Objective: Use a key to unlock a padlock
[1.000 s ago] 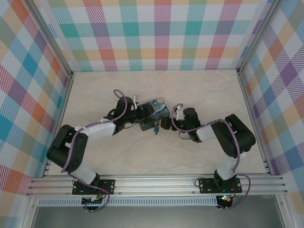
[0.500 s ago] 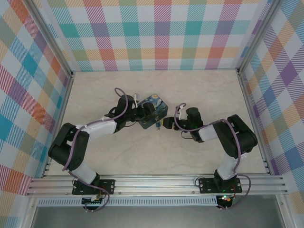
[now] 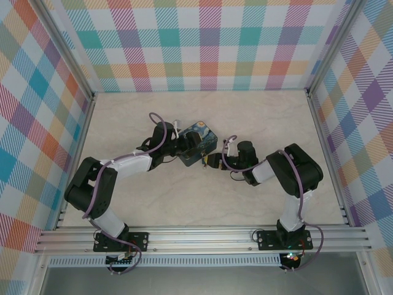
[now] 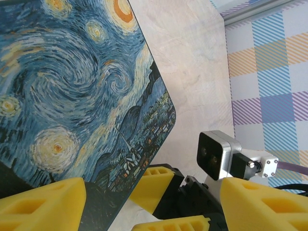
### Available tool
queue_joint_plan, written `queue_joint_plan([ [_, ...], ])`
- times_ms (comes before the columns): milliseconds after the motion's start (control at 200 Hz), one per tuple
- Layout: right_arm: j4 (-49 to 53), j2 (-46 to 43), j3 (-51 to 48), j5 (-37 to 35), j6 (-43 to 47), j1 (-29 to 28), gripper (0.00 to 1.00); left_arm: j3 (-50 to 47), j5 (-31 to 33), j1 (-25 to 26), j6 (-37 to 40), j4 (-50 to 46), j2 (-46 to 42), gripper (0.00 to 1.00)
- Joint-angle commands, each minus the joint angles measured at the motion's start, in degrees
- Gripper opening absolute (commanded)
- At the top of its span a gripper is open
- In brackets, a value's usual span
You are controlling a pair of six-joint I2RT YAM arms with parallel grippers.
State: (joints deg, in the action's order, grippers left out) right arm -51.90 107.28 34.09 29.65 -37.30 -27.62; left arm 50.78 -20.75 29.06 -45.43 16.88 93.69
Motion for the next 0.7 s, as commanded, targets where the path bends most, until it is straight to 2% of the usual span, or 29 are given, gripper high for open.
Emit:
queue_joint_plan([
  [0, 5.5, 1.4, 2.5, 0.0, 0.6, -1.2, 0.64, 0.6, -0.8, -0.3, 0.1, 1.0, 1.2, 0.74],
  [220, 13.3, 1.0, 5.6, -1.6, 2.5, -2.6, 0.63, 0.5, -0.6, -0.3, 0.0, 0.9, 0.9, 0.74],
  [380, 15.4, 1.2, 6.3, -2.2, 2.6, -3.1, 0.62, 0.4, -0.6, -0.3, 0.0, 1.0, 0.9, 0.74],
  [480, 20.2, 1.2, 7.0, -2.3, 3.3, -3.4, 0.59, 0.4, -0.8, -0.3, 0.0, 1.0, 0.9, 0.74],
  [695, 21.8, 1.3, 7.0, -1.9, 4.1, -4.2, 0.52, 0.2, -0.6, -0.3, -0.1, 1.1, 0.6, 0.74],
])
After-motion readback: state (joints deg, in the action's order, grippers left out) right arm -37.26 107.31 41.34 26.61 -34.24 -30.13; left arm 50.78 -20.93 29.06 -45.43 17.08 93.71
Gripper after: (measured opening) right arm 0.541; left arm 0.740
